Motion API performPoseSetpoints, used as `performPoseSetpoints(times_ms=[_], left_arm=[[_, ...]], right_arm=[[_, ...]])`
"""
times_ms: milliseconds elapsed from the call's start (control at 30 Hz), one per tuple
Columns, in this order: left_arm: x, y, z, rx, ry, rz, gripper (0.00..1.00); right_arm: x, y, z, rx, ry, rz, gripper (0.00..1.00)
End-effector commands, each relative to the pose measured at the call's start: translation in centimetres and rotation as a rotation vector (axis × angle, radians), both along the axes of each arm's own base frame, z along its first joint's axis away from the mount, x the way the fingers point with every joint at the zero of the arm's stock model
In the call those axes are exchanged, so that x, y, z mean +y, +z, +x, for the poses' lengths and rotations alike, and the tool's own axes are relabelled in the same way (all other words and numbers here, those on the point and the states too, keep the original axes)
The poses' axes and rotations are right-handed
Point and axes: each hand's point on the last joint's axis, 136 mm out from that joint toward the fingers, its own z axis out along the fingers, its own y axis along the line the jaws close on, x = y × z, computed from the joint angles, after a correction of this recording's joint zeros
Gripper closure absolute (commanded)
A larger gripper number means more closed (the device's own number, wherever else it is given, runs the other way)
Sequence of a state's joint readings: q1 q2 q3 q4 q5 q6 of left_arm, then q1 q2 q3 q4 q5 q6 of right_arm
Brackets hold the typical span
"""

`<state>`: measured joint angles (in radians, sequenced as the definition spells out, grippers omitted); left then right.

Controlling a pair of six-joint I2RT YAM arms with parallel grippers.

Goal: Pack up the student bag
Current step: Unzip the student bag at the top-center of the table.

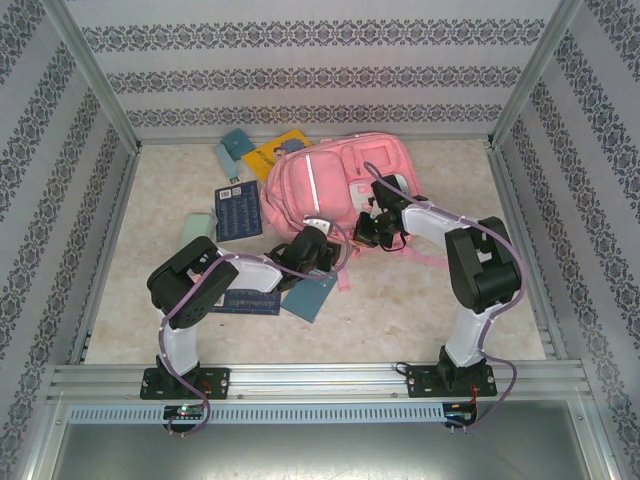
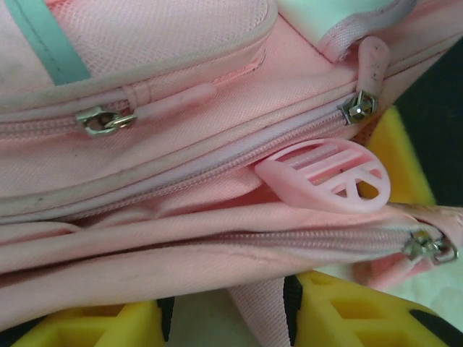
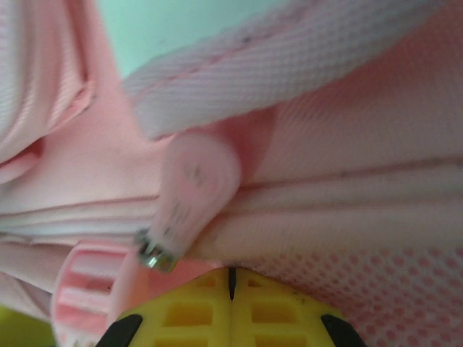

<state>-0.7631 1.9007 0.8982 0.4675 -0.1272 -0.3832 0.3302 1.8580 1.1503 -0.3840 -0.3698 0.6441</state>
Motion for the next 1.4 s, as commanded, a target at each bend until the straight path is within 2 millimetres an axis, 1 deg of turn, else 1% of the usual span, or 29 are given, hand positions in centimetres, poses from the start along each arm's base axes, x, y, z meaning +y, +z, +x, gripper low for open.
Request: performPoseSetpoints(times_ms=[0,167,333,367,433,500,633,767,933,1033,1167,1367], left_arm=[[1.1,2.3,1.2,-0.064,0.027,-0.025,0.54],[-0.4,2.2,0.1,-0.092,-0.034,-0.059,0.57],[-1.1,2.1,0.0,-0.094,-0.063,-0.050,0.57],[-1.4,2.2,-0.1,-0.097,-0.081,-0.050,0.57],[-2.3,2.5,-0.3,-0.104,-0.125,-0.055,0.61],[-3.2,2.8,-0.8,-0.116,-0.165,-0.059,0.61],[-4.8,2.1,-1.8,-0.159,-0.243,0.060,0.62],[-5.2,1.1,-2.2,-0.185,-0.266,0.135,0.59],[-6.6,0.2,-3.1,-0.224,-0.328,0.222,0.57],[-6.5,-0.4,-2.6,-0.230,-0.295,0.275,0.57],[-6.9,-1.4,-2.4,-0.223,-0.311,0.313,0.57],[-6.4,-3.2,-1.6,-0.202,-0.275,0.387,0.57]], right_arm=[[-0.2,-2.4,-0.5,0.050,0.007,-0.041,1.00],[-0.1,-2.5,0.3,0.042,0.010,-0.053,1.00],[0.1,-1.9,1.1,0.027,0.010,-0.057,1.00],[0.0,-1.8,1.2,0.024,0.009,-0.057,1.00],[0.1,-1.4,1.3,0.015,0.009,-0.056,1.00],[0.0,-1.1,1.4,0.010,0.006,-0.054,1.00],[0.0,-1.1,1.5,0.013,-0.002,-0.048,0.99],[0.1,-1.2,1.4,0.020,-0.006,-0.040,0.99],[0.2,-1.6,1.4,0.032,-0.012,-0.030,0.98],[0.3,-1.7,1.4,0.038,-0.012,-0.025,0.98],[0.3,-1.8,1.4,0.039,-0.014,-0.023,0.98],[0.3,-1.7,1.3,0.042,-0.016,-0.020,0.98]])
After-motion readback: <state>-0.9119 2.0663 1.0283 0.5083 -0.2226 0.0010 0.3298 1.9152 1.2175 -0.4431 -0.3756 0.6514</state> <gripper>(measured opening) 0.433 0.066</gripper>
